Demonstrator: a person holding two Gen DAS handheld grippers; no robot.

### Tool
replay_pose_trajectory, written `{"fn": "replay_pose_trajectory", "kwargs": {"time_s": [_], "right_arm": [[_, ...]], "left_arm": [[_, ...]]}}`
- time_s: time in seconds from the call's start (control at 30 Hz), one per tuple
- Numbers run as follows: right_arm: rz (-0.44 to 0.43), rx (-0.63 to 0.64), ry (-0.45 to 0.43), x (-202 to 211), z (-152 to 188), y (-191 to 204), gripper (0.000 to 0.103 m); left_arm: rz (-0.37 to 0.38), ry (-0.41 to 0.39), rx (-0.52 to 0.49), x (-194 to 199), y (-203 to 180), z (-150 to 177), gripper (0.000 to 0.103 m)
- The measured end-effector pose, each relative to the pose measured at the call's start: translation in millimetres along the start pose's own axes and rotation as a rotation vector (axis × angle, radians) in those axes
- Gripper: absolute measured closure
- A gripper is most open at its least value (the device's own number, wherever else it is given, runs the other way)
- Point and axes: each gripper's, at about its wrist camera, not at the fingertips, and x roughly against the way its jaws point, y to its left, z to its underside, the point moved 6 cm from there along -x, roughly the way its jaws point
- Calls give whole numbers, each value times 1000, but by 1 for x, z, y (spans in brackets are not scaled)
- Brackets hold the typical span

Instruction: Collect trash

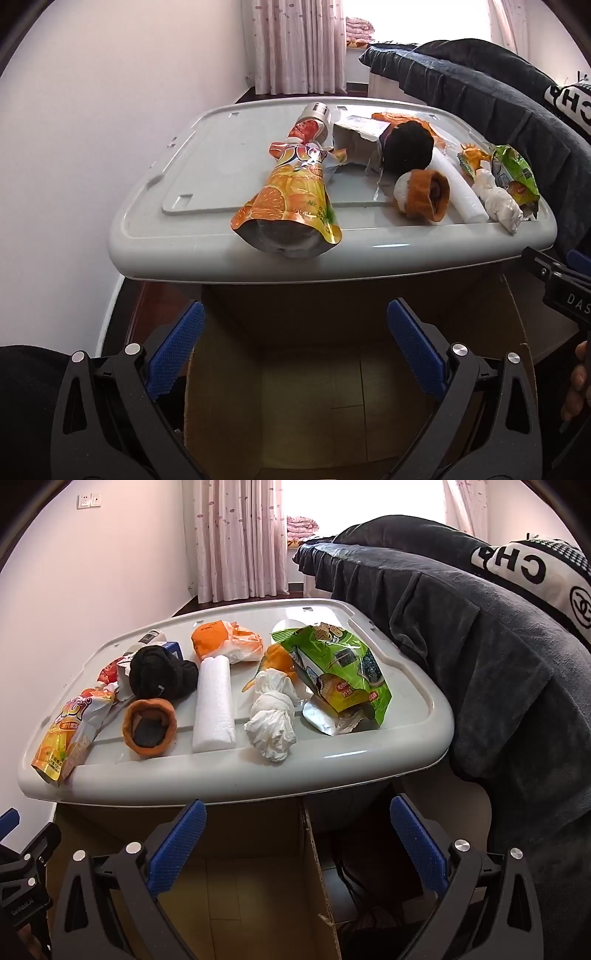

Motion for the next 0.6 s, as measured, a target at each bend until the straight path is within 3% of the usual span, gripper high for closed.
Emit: {"fn": "replay_pose_trajectory", "kwargs": {"time_s": [0.23,0.47,0.6], "right_arm": [[0,0,1,-1,0,0,4],[-2,-1,2,1,0,0,4],[1,-1,4,-2,1,0,4]], "left_arm": [[8,31,13,-8,2,4,7],[32,56,-45,-5,-9,6,6],[-10,43,-83,-4,-11,7,6]]}}
